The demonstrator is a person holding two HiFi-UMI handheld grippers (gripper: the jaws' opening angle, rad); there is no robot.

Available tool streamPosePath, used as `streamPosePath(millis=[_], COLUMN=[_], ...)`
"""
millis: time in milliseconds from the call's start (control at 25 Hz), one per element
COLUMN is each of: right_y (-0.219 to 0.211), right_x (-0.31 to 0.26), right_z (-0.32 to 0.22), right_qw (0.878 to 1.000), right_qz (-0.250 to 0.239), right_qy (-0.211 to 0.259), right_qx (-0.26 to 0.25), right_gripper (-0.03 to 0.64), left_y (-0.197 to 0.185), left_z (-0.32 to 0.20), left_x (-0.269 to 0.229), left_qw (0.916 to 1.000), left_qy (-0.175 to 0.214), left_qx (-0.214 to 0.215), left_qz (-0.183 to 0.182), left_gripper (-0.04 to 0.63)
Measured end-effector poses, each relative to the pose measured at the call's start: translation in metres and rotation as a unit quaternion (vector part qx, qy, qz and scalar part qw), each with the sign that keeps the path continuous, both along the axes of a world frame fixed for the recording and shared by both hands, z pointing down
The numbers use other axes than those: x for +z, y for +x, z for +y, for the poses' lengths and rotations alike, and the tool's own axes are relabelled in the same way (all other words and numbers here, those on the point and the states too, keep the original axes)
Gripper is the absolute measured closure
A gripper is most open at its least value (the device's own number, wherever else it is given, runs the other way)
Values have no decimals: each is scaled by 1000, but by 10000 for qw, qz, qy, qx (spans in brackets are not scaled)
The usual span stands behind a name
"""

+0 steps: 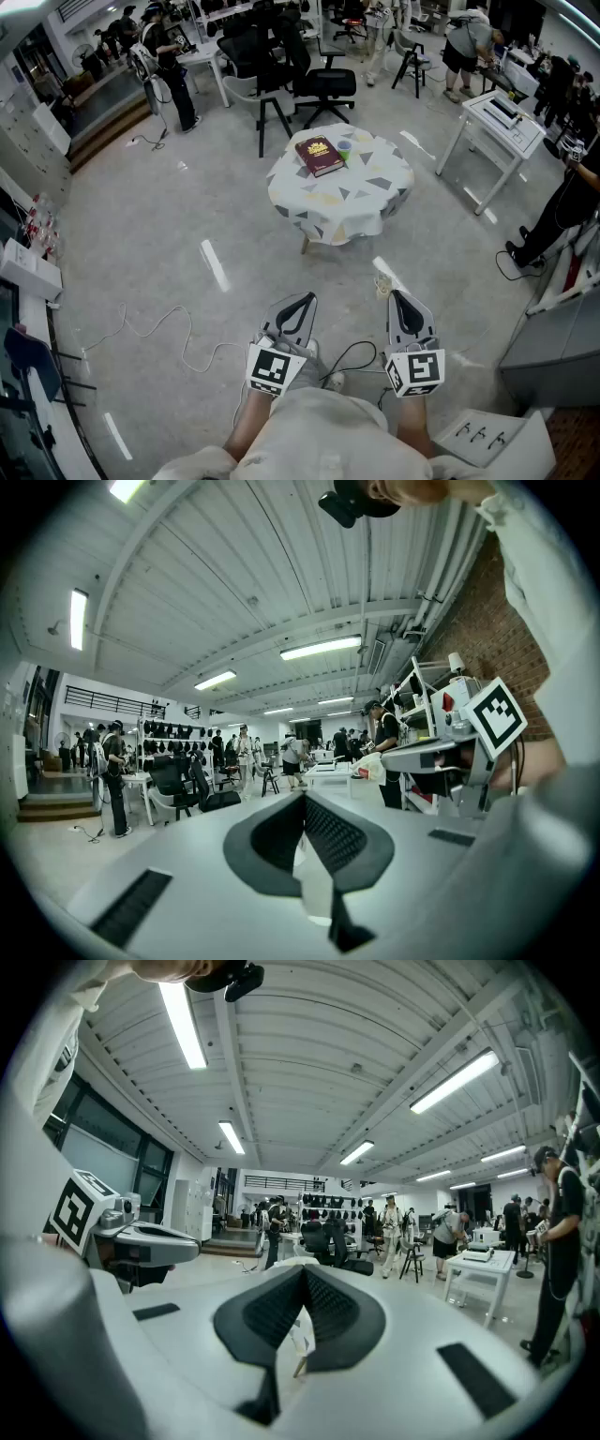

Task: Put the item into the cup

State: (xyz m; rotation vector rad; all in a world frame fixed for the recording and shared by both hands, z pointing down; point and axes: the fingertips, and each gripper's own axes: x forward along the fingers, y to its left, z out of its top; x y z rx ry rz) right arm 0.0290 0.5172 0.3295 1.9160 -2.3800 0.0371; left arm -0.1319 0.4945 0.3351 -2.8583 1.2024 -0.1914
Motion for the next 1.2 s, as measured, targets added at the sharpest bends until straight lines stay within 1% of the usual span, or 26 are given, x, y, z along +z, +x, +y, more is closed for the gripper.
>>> streamPosePath(millis=[240, 400, 600, 880, 1200], right_y=[6, 13, 24, 29, 20], right_x=[-4, -6, -16, -13, -7], right_z=[4, 1, -12, -51, -118], right_qw=[9998, 9996, 9995, 9996, 10000], right_qz=[-175, -147, -74, -64, 30], right_qy=[79, 125, 256, 219, 27], right_qx=[-99, -184, -188, -187, -64], right_gripper=[612, 612, 612, 612, 612], left_y=[8, 14, 29, 38, 31], left_z=[4, 2, -14, -52, -126], left_x=[-5, -4, -5, -4, 3], left_qw=[10000, 9999, 9999, 9999, 9999], left_qy=[66, 56, 91, 105, -34], left_qx=[-62, -135, -101, -50, 100], left_qz=[-28, -30, -22, 33, 111], left_gripper=[583, 583, 583, 583, 583])
